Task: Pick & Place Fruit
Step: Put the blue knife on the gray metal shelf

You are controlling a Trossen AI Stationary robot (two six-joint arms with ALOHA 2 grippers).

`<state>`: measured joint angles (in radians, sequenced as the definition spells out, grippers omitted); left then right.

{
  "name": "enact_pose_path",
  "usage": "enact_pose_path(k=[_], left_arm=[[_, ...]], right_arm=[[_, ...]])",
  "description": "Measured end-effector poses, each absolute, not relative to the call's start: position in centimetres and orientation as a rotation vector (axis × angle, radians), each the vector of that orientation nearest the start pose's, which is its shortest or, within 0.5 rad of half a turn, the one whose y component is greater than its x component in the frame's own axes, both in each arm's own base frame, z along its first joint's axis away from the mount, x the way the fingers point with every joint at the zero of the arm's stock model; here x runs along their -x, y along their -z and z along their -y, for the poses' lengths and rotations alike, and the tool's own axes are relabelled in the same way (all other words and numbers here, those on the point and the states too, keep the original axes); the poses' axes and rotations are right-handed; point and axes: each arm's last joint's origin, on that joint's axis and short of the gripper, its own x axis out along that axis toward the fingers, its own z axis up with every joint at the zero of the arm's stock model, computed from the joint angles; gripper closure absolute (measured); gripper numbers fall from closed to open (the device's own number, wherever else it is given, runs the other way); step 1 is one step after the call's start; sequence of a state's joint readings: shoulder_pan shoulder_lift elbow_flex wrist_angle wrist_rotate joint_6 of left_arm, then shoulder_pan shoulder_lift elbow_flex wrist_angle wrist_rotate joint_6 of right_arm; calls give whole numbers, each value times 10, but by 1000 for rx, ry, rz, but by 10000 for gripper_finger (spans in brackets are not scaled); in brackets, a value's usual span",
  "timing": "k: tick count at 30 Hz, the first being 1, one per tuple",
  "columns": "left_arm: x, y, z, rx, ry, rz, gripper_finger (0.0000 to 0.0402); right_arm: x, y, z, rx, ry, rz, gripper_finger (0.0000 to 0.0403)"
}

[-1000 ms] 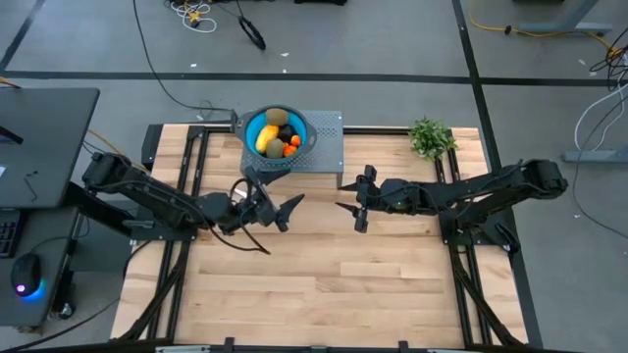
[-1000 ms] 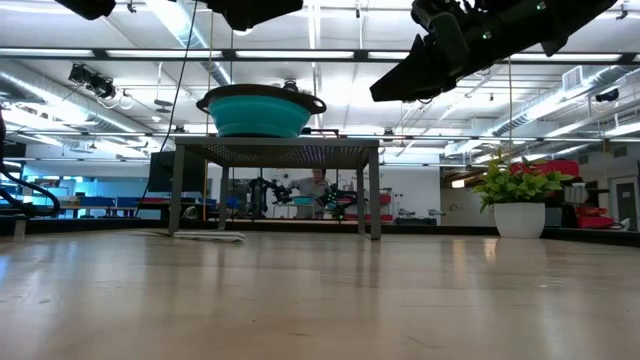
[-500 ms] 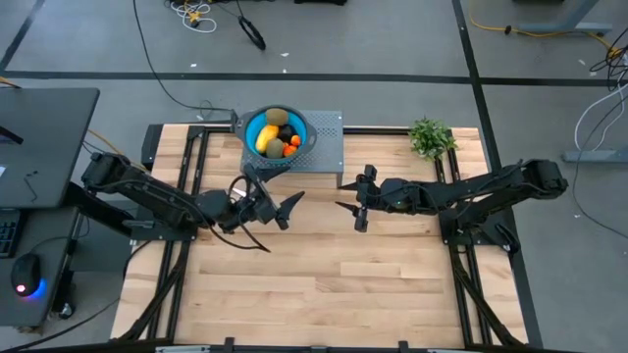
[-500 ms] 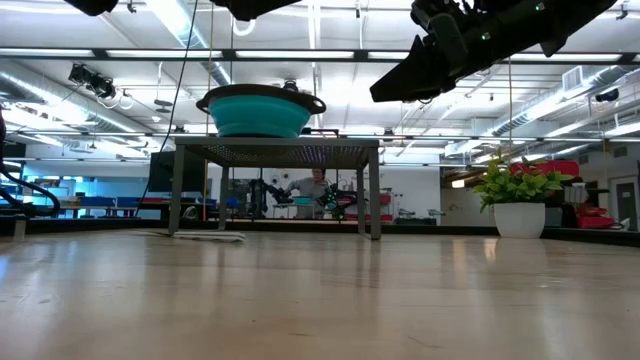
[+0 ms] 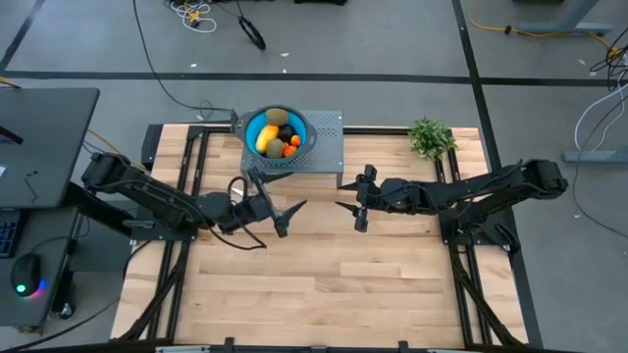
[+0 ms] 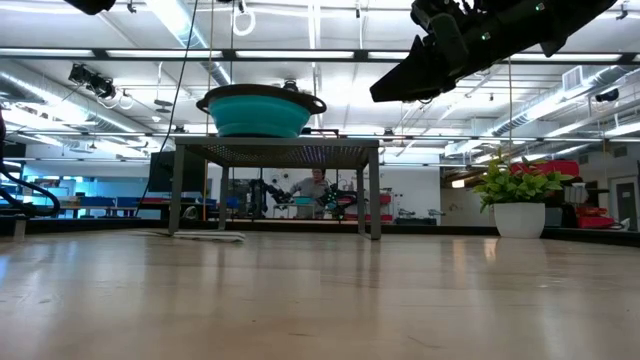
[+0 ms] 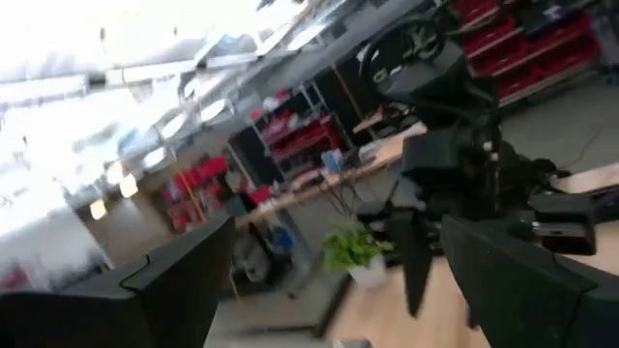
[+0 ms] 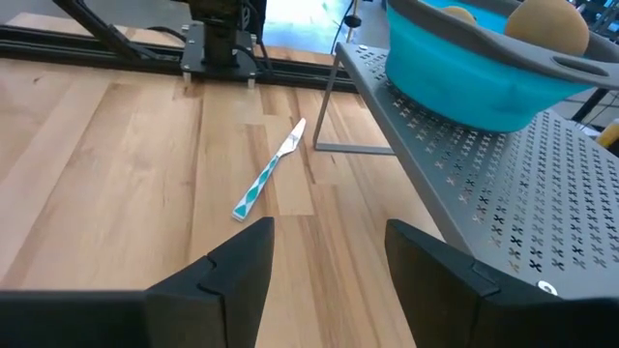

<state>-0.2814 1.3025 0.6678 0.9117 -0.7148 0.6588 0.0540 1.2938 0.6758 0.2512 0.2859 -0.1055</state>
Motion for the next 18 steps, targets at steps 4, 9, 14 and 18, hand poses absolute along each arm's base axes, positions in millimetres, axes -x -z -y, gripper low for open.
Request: enact_pose_path(k=[4,9,14,18], left_arm=[[-264,-283,56,-368,-526,89,28],[-264,-283,56,-215,-507,131,28],[-264,-283,57,-180,-449,157,28],[-264,-283,56,-169,-504,146,28]], right_arm=[[-271,-230,-6,166,210,-374,194],[-271,-230,-6,166,210,-374,194],[-271,-230,-6,166,210,-374,194],[-271,-230,-6,166,210,-374,194]])
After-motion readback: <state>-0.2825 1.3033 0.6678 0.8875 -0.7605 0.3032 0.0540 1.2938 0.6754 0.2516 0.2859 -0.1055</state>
